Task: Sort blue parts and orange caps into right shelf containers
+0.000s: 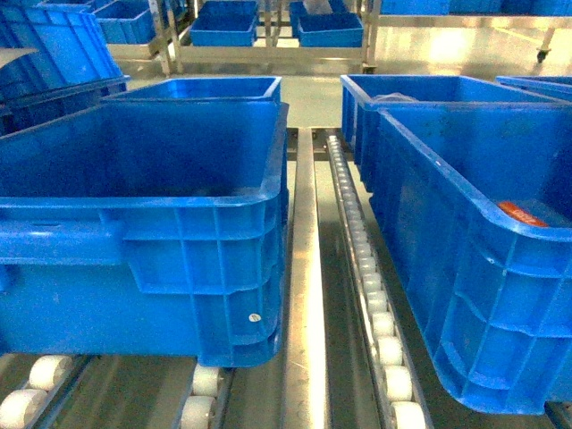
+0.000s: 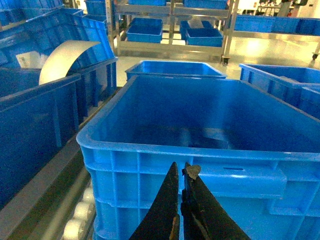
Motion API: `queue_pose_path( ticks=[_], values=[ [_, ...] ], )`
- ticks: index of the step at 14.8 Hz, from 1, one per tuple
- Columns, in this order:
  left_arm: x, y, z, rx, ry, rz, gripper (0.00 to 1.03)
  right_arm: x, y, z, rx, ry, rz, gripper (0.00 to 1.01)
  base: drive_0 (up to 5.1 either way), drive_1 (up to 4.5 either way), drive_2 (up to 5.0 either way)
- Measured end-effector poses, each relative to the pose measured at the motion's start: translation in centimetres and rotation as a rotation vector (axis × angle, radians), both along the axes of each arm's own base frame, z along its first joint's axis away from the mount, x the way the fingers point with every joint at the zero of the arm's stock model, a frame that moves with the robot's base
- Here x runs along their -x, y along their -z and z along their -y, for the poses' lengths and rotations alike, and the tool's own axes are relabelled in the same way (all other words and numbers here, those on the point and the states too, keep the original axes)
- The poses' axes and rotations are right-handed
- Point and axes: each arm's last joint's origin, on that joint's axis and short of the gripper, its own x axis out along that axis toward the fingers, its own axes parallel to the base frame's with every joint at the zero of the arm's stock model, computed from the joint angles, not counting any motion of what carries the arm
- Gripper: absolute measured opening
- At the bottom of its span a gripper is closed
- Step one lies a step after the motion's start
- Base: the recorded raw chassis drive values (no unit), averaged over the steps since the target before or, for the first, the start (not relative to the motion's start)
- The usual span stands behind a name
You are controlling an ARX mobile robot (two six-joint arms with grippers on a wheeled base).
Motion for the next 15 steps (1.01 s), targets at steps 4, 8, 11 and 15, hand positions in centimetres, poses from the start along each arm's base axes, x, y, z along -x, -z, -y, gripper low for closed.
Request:
queue_pose_path(
  ticks=[4,8,11,15],
  values=[
    [1.1,-0.4,0.0,0.0,0.0,0.014,0.02,1.1,-0.3,0.0,0.0,0.0,0.014,0.01,0.0,0.0,0.0],
    [2.0,-0.5,0.0,0.0,0.0,0.018,0.02,1.9,-0.4,0.0,0.0,0.0,0.018,0.01,0.0,0.0,0.0],
    [2.6,-0.5,0.0,0.0,0.0,0.016,0.02,2.4,-0.4,0.0,0.0,0.0,0.019,0.01,0.0,0.0,0.0],
    [3.0,-0.5,0.0,0.0,0.0,0.016,0.02,3.2,0.2,0.0,0.0,-0.001,-0.031,0.01,0.0,0.0,0.0]
  ],
)
